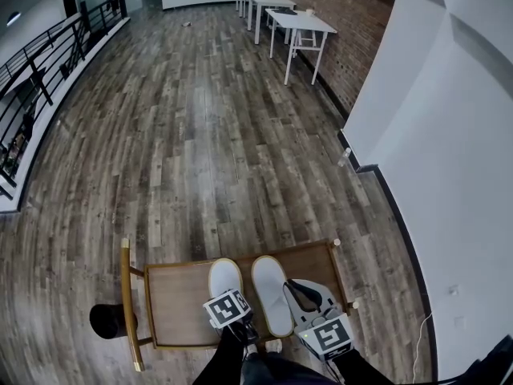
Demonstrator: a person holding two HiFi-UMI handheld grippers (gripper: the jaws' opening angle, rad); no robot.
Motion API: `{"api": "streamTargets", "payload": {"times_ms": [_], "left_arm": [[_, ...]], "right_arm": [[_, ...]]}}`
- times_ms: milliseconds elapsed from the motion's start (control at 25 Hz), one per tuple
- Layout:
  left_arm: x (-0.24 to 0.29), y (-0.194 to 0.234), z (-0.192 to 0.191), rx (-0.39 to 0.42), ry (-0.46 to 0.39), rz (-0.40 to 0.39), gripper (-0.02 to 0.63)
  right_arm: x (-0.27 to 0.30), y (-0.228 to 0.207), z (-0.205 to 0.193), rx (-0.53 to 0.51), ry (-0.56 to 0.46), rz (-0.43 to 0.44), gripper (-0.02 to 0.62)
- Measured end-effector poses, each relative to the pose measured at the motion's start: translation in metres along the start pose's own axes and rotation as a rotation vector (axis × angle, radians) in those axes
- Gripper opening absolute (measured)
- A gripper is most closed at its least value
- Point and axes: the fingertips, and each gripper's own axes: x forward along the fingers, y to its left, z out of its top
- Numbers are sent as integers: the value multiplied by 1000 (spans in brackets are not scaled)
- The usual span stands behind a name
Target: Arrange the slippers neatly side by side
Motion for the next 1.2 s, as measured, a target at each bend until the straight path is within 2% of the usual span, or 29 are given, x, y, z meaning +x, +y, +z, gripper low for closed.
{"api": "streamTargets", "payload": {"times_ms": [160,520,680,800,880,1000,1080,1200], "left_arm": [[2,8,-2,-86,-1,-4,11],[8,3,-4,-40,-4,-25,11],[5,2,-4,-3,-2,-13,12],[1,2,-4,-5,-2,-11,20],[-4,1,-4,-7,-5,-16,75],[-19,-5,0,5,-32,-31,75],[-36,-10,3,27,-66,-54,75],[-72,-24,1,90,-128,-138,75]], "right_arm": [[1,1,0,-35,-9,10,21],[2,0,0,-20,-10,13,20],[2,-1,-2,-3,-5,16,21],[2,0,-3,2,10,13,21],[2,-1,-7,12,28,0,21],[5,-8,-16,56,58,-12,21],[11,-12,-27,128,93,-3,21],[23,-17,-53,235,173,-1,21]]}}
